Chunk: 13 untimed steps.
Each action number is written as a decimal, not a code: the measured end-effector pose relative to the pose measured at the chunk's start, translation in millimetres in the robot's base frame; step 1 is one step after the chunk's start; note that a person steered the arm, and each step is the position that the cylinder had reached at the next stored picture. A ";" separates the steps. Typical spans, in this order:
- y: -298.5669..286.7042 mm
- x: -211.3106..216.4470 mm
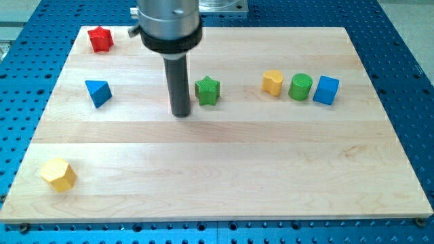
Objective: Move the red star horizontally to the blue triangle
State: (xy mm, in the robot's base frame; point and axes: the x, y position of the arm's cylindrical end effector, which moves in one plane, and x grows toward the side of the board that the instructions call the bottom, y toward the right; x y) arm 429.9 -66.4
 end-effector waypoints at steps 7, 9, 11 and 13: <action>-28.6 -33.7; -42.7 -182.0; -133.9 -238.4; -204.5 -236.0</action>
State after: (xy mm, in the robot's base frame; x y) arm 193.9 -270.9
